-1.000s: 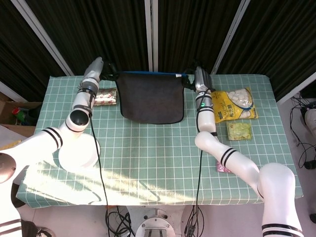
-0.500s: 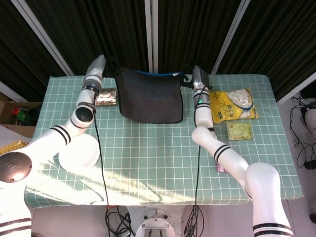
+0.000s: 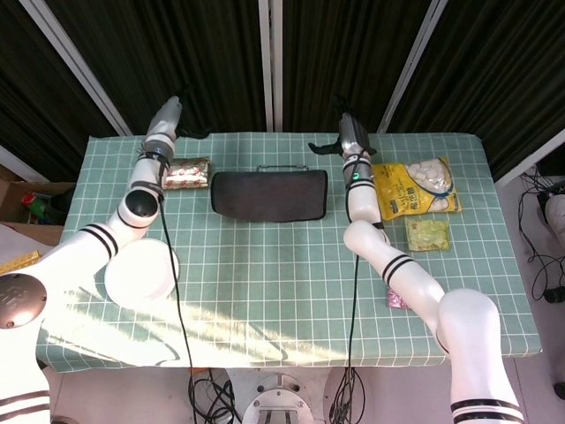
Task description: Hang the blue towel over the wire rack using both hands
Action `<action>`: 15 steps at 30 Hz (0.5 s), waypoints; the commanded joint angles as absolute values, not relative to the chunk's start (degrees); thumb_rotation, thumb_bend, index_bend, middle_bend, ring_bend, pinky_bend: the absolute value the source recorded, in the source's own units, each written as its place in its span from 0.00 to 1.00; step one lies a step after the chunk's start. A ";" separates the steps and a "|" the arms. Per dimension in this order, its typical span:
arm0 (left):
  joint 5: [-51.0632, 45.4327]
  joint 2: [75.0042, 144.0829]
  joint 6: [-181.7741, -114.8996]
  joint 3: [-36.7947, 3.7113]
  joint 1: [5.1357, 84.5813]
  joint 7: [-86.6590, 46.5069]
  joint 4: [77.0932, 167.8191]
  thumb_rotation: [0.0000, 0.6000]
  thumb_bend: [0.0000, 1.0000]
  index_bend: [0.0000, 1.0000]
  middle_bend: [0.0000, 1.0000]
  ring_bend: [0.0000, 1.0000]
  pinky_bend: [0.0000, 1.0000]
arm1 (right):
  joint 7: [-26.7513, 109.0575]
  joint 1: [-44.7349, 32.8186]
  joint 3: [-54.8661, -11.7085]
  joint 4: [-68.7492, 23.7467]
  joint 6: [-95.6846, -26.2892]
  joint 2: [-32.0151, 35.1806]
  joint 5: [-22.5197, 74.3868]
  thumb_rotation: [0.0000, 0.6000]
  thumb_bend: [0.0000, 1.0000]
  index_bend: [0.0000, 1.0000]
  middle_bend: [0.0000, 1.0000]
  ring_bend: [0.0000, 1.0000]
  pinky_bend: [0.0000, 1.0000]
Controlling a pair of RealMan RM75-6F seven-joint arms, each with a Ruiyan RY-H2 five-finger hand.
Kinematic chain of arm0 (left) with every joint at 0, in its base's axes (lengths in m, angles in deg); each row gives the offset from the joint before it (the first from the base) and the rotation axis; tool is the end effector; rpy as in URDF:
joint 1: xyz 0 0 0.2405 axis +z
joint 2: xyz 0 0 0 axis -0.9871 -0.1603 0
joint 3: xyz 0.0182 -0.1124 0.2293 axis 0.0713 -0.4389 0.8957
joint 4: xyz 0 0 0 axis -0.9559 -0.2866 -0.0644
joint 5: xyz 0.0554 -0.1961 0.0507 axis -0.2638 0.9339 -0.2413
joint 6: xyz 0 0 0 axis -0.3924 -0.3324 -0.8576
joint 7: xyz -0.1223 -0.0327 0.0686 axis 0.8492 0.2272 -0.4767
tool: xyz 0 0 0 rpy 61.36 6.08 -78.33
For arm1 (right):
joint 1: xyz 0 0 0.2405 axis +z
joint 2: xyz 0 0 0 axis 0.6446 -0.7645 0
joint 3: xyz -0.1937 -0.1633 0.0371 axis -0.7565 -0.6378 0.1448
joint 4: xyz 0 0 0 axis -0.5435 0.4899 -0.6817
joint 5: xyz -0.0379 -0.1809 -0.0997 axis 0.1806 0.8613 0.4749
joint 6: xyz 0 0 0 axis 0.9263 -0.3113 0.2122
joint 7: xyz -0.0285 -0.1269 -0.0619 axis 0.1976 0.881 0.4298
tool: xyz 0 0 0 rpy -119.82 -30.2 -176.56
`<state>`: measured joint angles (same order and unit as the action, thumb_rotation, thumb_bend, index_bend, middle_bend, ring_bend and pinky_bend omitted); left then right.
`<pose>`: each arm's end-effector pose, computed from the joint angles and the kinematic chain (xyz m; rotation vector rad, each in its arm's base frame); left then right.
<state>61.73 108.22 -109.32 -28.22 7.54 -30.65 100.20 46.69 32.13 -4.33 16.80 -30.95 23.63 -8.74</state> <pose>-0.0879 0.5427 0.1058 -1.1255 -1.6595 -1.0927 -0.0532 -0.5351 0.0160 1.1221 -1.5421 1.2736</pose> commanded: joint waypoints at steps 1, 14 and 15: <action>62.26 107.34 -110.06 -27.95 7.48 -30.48 101.65 1.00 0.30 0.00 0.00 0.09 0.14 | 46.73 30.45 -4.63 12.96 -32.76 21.93 -8.46 1.00 0.13 0.00 0.00 0.00 0.00; 19.15 90.24 -136.44 -31.32 29.17 -20.99 145.75 0.71 0.24 0.00 0.01 0.06 0.14 | 49.42 4.03 -16.89 -39.97 -55.87 -3.43 10.32 1.00 0.15 0.00 0.00 0.00 0.00; 13.98 88.79 -140.50 -29.21 32.10 -22.09 149.44 0.71 0.24 0.00 0.01 0.06 0.15 | 50.62 1.39 -18.92 -44.44 -58.15 -6.20 12.78 1.00 0.15 0.00 0.00 0.00 0.00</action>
